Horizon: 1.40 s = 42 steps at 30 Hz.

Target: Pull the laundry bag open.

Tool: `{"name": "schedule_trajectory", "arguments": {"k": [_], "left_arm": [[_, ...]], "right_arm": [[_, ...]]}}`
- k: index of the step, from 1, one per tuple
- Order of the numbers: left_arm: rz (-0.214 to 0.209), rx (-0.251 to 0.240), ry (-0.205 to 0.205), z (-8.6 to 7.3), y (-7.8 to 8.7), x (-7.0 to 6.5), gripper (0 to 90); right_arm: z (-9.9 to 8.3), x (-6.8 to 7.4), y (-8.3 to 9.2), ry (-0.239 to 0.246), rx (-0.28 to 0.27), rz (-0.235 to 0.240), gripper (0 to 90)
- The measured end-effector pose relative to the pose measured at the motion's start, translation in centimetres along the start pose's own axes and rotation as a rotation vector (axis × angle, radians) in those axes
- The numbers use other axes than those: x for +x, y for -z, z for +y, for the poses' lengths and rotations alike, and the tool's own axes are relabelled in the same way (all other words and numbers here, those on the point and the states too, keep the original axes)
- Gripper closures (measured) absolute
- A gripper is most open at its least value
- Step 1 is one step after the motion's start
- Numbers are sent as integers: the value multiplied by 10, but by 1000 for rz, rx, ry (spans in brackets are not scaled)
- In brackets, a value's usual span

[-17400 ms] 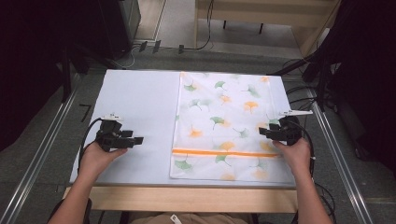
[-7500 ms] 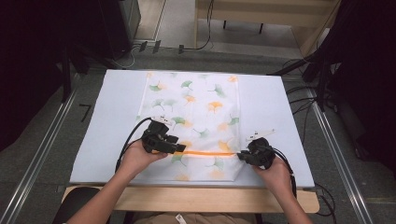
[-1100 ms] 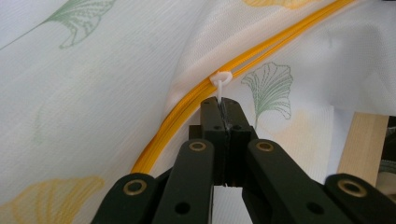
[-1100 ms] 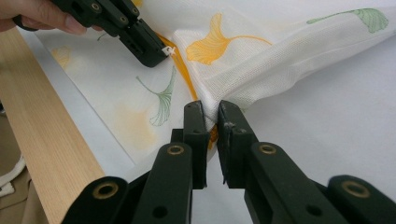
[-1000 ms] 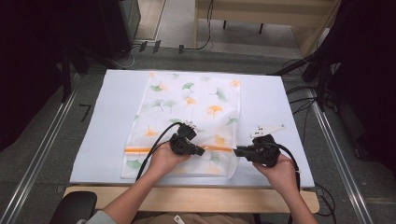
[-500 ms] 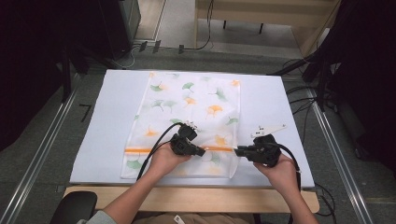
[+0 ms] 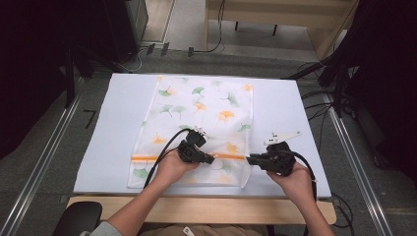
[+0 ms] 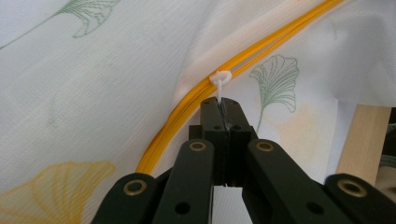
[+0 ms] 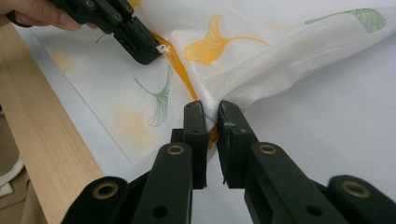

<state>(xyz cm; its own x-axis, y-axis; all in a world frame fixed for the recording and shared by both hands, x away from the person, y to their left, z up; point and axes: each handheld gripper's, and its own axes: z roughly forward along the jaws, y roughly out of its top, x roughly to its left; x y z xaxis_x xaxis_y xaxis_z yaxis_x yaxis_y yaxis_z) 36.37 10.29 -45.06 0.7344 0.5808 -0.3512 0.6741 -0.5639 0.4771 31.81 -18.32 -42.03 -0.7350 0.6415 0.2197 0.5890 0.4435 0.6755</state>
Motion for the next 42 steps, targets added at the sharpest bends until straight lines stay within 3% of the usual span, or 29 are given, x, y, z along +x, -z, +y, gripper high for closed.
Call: {"name": "schedule_trajectory", "arguments": {"k": [10, 24, 32, 42], "left_arm": [[29, 11, 27, -12, 17, 16, 900], [25, 15, 19, -11, 17, 12, 900], [16, 13, 27, -12, 18, 15, 900], [36, 19, 36, -17, 30, 23, 900]], "right_arm": [[-1, -1, 0, -6, 7, -1, 845], [-2, -3, 1, -7, 3, -8, 846], [-1, -3, 1, -4, 4, -6, 845], [-1, -3, 0, 0, 8, -5, 845]]}}
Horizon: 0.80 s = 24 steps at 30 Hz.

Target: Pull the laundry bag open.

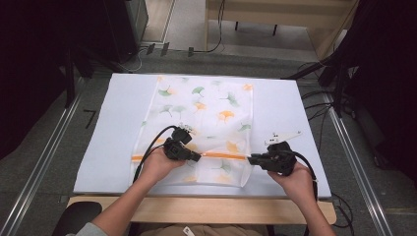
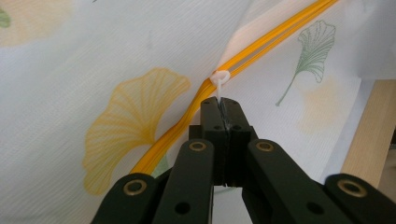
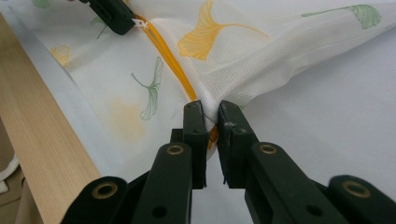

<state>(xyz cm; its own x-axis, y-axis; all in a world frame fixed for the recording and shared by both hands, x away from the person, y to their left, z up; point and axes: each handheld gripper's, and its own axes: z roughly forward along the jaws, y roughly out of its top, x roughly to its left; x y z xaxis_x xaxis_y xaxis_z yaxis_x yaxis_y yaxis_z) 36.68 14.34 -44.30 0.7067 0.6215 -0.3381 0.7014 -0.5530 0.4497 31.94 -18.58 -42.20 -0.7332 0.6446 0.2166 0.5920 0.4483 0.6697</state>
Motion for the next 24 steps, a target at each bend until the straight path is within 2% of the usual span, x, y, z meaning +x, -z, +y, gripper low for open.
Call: {"name": "schedule_trajectory", "arguments": {"k": [9, 10, 12, 14, 17, 24], "left_arm": [[31, 34, -2, -11, 19, 12, 900], [27, 26, 14, -15, 22, 15, 900], [21, 13, 18, -20, 27, 19, 900], [0, -7, 39, -25, 31, 22, 900], [5, -16, 30, -25, 34, 22, 900], [3, -15, 25, -25, 33, 21, 900]], "right_arm": [[-1, -2, 0, -5, 2, -3, 845], [-1, -2, 0, -5, 4, -5, 844], [-1, -2, -1, -5, 6, -1, 845], [-1, -2, -1, -12, 8, 0, 844], [1, 0, -3, -1, 10, 1, 845], [1, 0, -3, -10, 15, -2, 846]]}}
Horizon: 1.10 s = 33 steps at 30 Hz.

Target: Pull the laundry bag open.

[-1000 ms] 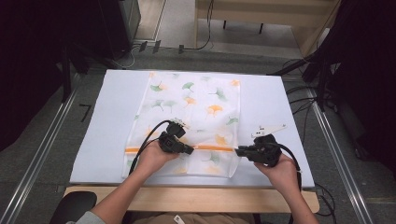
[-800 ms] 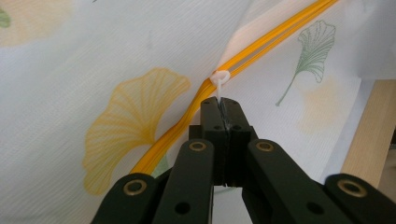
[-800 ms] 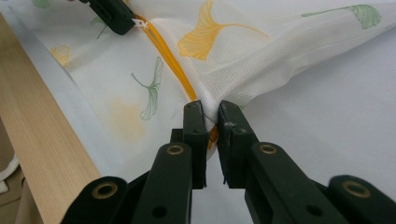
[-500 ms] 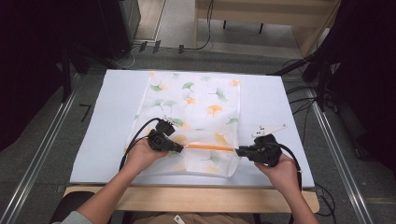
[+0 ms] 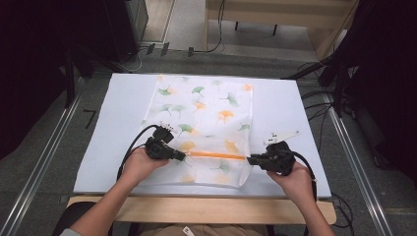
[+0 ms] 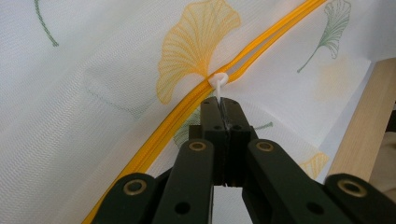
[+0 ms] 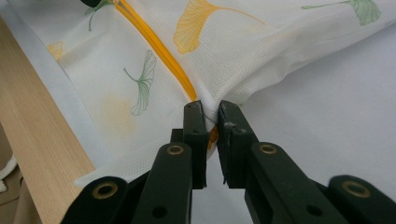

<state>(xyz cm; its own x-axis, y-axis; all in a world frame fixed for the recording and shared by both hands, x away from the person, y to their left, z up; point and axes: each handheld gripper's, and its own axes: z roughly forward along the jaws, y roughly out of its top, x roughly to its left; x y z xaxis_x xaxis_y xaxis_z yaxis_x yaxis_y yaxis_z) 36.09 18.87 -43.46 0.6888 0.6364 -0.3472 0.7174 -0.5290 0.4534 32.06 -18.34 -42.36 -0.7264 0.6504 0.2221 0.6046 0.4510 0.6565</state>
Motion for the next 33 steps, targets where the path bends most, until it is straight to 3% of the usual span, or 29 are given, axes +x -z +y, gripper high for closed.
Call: {"name": "schedule_trajectory", "arguments": {"k": [20, 33], "left_arm": [[-7, 20, 24, -3, -2, 4, 900], [16, 16, 64, -23, 20, 24, 900]], "right_arm": [[-1, 0, 0, 0, 2, -1, 845], [-2, -2, -1, -5, 10, -3, 844]]}}
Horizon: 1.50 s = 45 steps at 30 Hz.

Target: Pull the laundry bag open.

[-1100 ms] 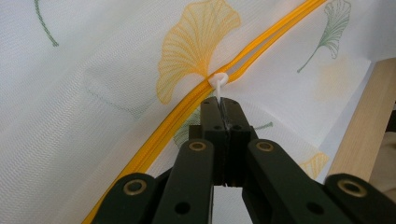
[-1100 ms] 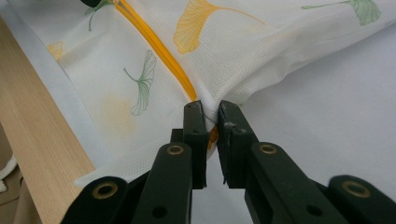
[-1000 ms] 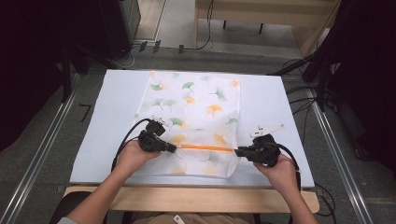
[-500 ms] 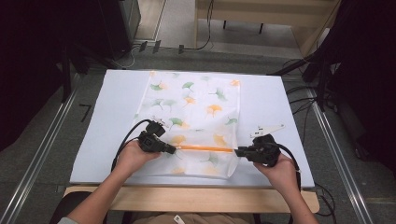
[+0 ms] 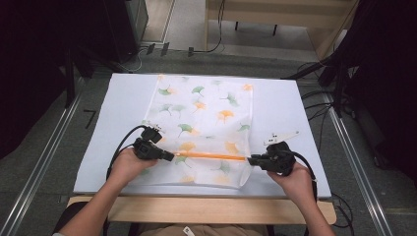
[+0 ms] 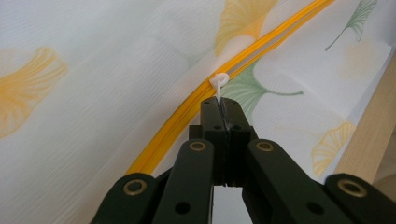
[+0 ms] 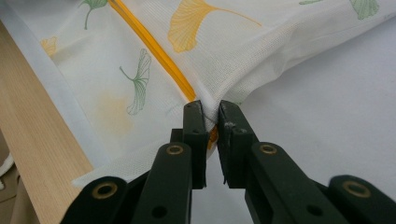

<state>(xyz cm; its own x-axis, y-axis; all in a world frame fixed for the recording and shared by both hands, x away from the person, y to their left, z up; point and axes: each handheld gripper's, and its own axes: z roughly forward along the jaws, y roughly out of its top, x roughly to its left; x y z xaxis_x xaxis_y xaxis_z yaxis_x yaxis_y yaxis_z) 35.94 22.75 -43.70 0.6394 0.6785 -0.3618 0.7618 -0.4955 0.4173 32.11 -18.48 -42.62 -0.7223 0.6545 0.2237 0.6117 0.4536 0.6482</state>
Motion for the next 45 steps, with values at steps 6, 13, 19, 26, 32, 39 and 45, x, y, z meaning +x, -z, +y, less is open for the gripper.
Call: {"name": "schedule_trajectory", "arguments": {"k": [6, 13, 19, 26, 32, 39, 45], "left_arm": [[-1, -19, 11, -3, 4, 2, 900], [-1, -16, 1, -2, 3, 0, 900], [-5, -6, -3, -2, 2, 0, 900], [-6, -6, -3, -2, 2, 0, 900], [-7, -6, -3, -2, 2, 0, 900], [-7, -8, -2, -2, 2, 0, 900], [-4, -13, 0, -2, 2, 0, 900]], "right_arm": [[1, 1, -2, 4, 3, -2, 844], [0, 0, -1, 1, 9, -6, 844], [1, 0, -1, 2, 10, -8, 845], [0, 0, -2, 3, 11, -8, 845], [0, 0, -2, 2, 12, -7, 845], [0, 0, -2, 1, 15, -5, 844], [0, 0, -2, 1, 14, -5, 845]]}}
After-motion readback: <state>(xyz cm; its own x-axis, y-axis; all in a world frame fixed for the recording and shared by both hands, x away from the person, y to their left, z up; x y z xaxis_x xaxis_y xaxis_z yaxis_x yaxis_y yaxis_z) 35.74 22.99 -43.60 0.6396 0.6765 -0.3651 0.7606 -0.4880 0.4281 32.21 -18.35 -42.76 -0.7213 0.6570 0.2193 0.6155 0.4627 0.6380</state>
